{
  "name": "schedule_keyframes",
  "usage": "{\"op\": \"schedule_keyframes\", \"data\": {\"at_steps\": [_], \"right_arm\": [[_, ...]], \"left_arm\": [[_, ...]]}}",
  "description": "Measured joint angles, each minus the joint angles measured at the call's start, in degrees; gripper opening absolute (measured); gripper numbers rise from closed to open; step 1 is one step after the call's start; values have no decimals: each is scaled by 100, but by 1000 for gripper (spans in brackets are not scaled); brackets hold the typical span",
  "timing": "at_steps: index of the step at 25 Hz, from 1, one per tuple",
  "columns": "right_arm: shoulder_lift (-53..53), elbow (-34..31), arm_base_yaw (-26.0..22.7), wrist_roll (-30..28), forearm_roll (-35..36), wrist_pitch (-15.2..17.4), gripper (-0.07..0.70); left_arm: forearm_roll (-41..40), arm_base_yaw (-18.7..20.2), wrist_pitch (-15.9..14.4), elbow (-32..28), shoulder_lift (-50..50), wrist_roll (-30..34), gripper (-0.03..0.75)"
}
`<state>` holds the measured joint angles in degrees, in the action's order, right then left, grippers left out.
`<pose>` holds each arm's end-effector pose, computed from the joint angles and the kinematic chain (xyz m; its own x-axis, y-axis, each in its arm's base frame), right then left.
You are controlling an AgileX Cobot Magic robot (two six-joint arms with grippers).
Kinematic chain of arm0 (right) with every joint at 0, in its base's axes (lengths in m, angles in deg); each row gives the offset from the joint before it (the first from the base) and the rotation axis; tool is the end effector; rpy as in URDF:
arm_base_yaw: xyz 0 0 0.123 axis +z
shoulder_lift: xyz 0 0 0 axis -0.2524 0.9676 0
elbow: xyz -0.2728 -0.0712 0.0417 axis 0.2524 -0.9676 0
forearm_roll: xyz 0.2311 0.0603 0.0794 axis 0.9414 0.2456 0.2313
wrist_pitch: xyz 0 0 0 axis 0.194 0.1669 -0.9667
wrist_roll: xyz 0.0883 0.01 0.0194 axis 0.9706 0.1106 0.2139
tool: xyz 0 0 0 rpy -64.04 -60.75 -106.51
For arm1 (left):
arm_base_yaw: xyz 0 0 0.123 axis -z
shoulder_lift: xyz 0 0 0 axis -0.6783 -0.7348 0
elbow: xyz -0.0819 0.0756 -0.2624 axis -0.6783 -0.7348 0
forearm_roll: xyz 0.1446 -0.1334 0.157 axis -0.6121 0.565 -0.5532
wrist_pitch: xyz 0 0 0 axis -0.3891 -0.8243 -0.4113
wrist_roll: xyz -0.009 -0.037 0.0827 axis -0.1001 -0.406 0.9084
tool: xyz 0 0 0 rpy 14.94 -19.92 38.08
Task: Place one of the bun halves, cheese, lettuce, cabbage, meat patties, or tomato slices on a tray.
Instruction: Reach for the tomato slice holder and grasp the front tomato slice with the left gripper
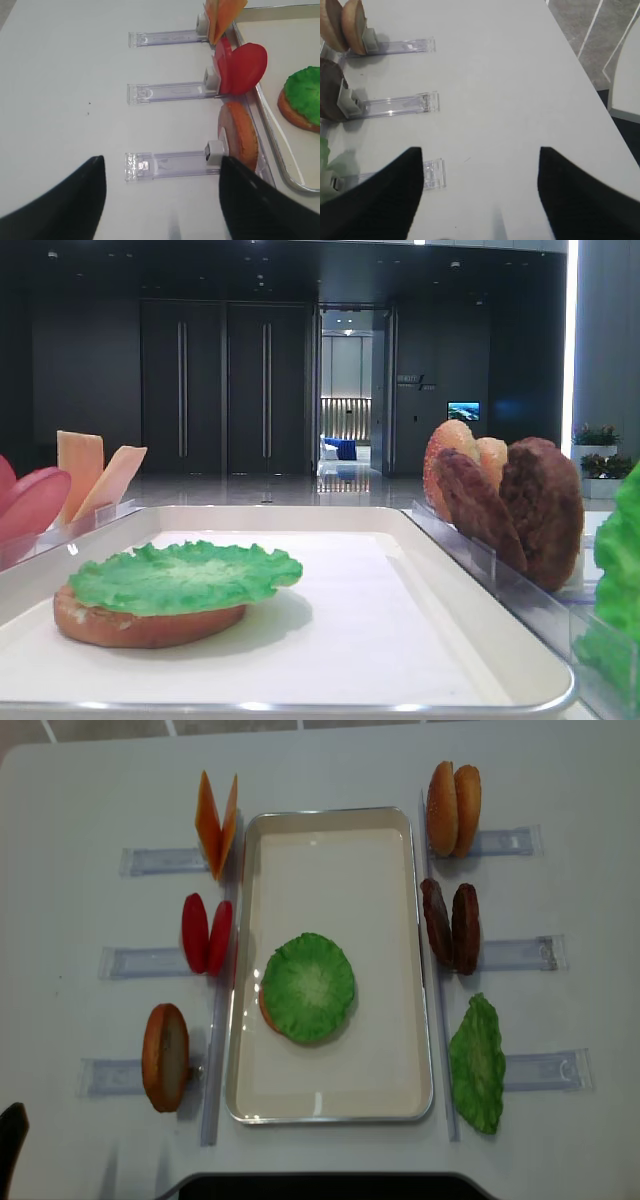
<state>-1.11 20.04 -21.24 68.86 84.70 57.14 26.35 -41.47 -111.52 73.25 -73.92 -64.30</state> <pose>-0.0101 0.0029 0.2731 -0.5090 0.0205 -0.8605 0.0802 0.9965 -0.0237 -0.0062 0.0048 0.2656 -0.5106 0.0477 -0.8585 -0.0032 0.9983 0.0574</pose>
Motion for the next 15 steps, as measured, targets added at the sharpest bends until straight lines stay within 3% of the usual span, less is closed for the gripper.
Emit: {"op": "schedule_keyframes", "data": {"at_steps": [11, 15], "right_arm": [[0, 0, 0, 0, 0, 0, 465], [0, 0, 0, 0, 0, 0, 465]], "left_arm": [[-37, 0, 0, 7, -20, -5, 534], [-109, 0, 28, 222, -798, -308, 522]]}}
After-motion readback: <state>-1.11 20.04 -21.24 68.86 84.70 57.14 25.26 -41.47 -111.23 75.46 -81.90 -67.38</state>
